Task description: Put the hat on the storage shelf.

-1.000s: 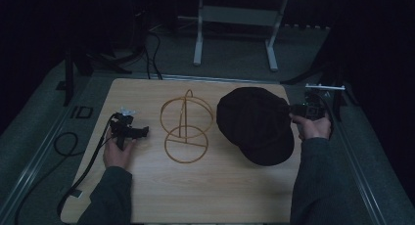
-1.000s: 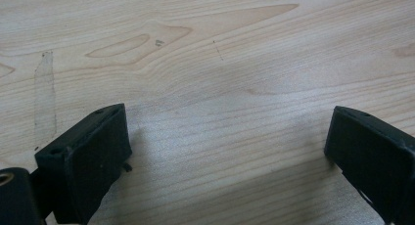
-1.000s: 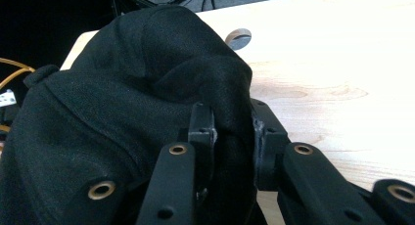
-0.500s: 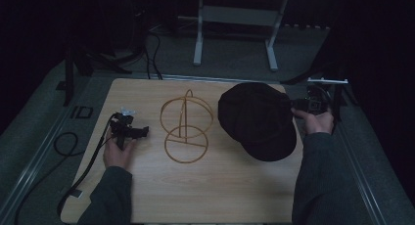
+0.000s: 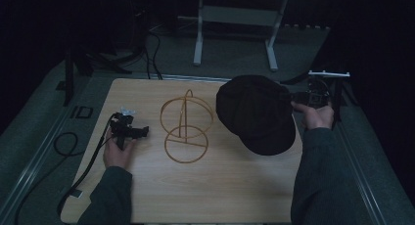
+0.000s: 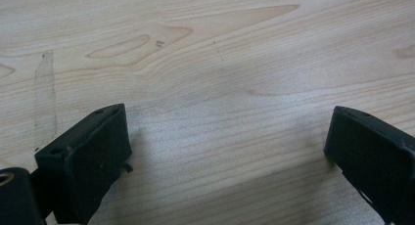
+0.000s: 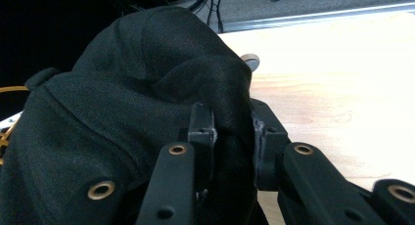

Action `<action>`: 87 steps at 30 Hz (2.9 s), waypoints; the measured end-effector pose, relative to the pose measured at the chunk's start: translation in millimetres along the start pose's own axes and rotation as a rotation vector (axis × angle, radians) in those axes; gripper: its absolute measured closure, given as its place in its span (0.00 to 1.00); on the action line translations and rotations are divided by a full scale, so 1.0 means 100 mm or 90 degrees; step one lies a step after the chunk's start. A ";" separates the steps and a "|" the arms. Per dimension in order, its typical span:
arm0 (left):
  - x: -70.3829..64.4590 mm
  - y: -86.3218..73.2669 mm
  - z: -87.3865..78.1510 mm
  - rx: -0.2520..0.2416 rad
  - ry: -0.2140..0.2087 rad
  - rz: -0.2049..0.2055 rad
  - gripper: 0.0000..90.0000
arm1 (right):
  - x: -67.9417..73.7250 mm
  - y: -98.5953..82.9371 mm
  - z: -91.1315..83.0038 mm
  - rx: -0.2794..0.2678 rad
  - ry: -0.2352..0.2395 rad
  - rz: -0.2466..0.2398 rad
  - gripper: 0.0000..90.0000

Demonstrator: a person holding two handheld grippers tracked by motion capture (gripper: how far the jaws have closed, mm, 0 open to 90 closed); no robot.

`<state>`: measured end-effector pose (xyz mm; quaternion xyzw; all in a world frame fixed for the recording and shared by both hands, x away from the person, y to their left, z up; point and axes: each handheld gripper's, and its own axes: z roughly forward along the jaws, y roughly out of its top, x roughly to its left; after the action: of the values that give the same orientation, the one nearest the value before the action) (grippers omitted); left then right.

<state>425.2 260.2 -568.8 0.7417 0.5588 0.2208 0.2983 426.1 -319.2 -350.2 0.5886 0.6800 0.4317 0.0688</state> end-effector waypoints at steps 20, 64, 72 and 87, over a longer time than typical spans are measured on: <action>0.00 0.00 0.00 0.001 0.000 0.001 0.03 | 0.14 0.17 -0.08 -0.017 0.028 -0.004 0.84; 0.00 0.01 0.00 0.000 0.001 0.002 0.03 | 0.51 0.41 -0.12 -0.018 0.080 -0.040 0.83; 0.00 0.01 0.00 0.000 0.001 0.002 0.03 | 0.57 0.43 -0.08 -0.013 0.098 -0.040 0.83; 0.00 0.00 0.00 0.000 0.000 0.002 0.03 | 0.76 0.47 0.01 -0.006 0.132 -0.052 0.83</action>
<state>425.9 260.3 -568.8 0.7424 0.5580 0.2211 0.2976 439.0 -257.0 -287.7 0.5123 0.7047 0.4904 0.0187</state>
